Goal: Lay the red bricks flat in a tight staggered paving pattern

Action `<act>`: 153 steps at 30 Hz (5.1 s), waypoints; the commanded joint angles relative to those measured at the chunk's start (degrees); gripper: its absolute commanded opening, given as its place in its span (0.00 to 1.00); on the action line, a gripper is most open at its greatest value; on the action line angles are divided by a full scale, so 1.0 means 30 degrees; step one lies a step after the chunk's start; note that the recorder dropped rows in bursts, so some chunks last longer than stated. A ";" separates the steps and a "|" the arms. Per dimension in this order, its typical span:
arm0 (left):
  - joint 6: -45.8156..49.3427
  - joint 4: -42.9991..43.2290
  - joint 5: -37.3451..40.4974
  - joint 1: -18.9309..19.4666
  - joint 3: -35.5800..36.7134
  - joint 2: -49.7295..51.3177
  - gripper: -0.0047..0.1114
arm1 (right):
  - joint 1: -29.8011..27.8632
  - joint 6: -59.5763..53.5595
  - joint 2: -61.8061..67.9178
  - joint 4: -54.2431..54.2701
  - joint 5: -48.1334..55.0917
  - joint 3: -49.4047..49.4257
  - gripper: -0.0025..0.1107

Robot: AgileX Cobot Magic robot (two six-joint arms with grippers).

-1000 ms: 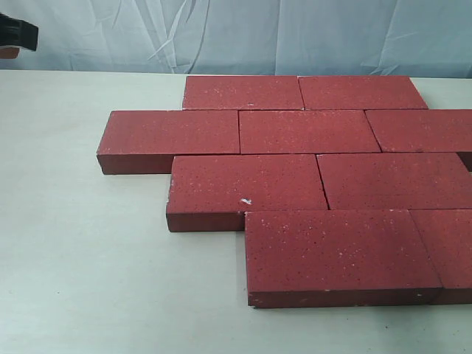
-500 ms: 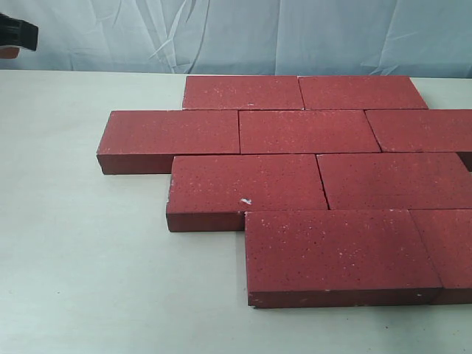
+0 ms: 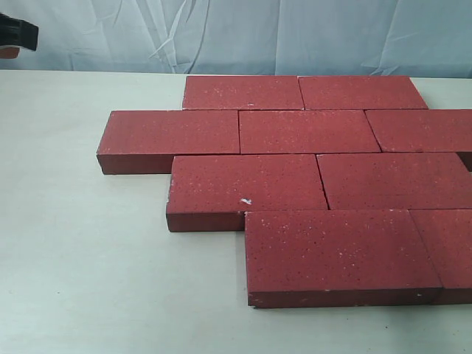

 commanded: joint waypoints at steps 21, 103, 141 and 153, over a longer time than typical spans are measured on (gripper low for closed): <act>-0.0160 -0.0085 -0.0041 0.0024 0.0062 -0.0146 0.04 | -0.0095 -0.0019 -0.3939 -0.0065 -0.0243 0.6144 0.02; 0.0574 0.1200 -1.1975 0.3593 2.0415 -1.8659 0.04 | -0.0095 -0.0019 -0.3940 0.0018 -0.0401 0.6144 0.02; 0.0614 -0.0193 -0.8963 0.4227 2.0415 -2.2149 0.04 | -0.0095 -0.0019 -0.3940 0.0353 -0.0404 0.6144 0.02; 0.0614 -0.0069 -0.8963 0.4227 2.0415 -2.2149 0.04 | -0.0095 -0.0019 -0.3940 0.0353 -0.0404 0.6144 0.02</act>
